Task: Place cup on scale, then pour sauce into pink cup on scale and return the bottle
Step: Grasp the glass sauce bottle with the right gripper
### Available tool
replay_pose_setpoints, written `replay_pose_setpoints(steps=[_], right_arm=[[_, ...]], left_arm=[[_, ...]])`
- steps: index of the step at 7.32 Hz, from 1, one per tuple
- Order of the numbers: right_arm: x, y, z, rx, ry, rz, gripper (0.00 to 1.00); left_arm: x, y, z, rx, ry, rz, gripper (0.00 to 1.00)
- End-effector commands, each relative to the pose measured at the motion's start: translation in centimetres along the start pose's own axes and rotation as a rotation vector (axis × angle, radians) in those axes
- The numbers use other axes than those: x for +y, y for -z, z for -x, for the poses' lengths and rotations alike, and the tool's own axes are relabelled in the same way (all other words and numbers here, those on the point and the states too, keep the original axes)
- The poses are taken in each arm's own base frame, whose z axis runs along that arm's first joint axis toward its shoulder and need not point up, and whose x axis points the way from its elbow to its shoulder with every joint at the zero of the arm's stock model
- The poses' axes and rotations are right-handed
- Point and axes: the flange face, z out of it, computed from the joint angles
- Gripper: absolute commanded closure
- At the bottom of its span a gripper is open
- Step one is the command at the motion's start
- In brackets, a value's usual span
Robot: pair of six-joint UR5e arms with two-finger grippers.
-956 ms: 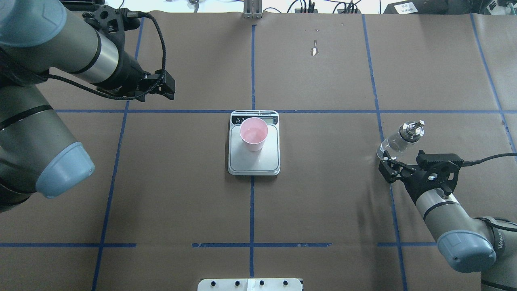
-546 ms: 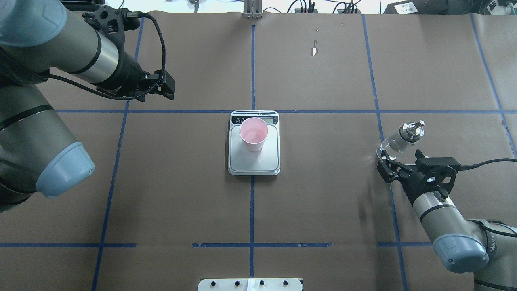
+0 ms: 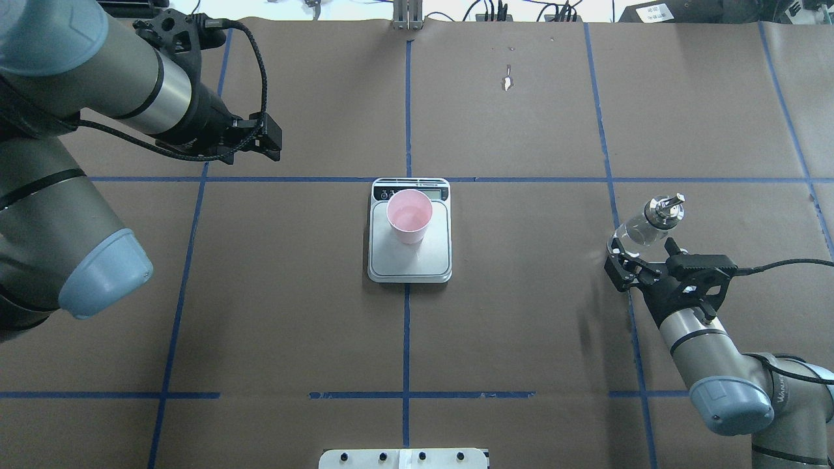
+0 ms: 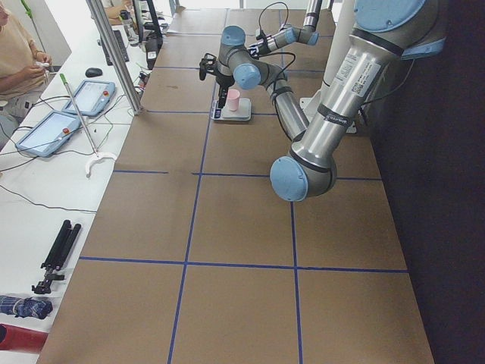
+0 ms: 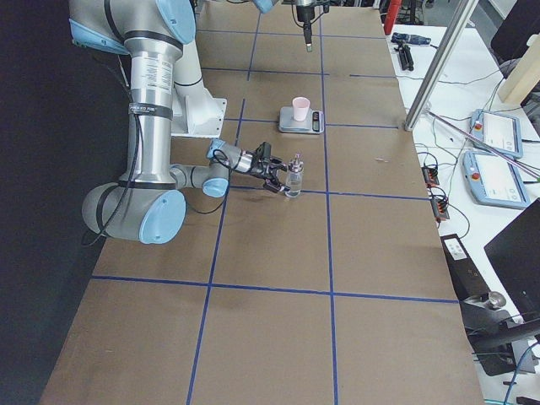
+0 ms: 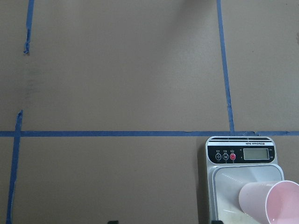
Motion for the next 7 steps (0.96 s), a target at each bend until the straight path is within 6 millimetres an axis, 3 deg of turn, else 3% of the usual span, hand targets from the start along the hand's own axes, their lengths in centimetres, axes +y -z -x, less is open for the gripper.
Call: replay_pose_setpoints(steps=[1,7], right_arm=[[0.1,-0.1,0.4,-0.002,0.000,-0.005,0.01],[-0.1,-2.0,-0.6,0.038,0.005,-0.025,0.01]], left_arm=[[0.0,0.0,0.0,0.000,-0.001,0.000,0.27],[0.0,-0.1,0.1,-0.003,0.001,0.001,0.27]])
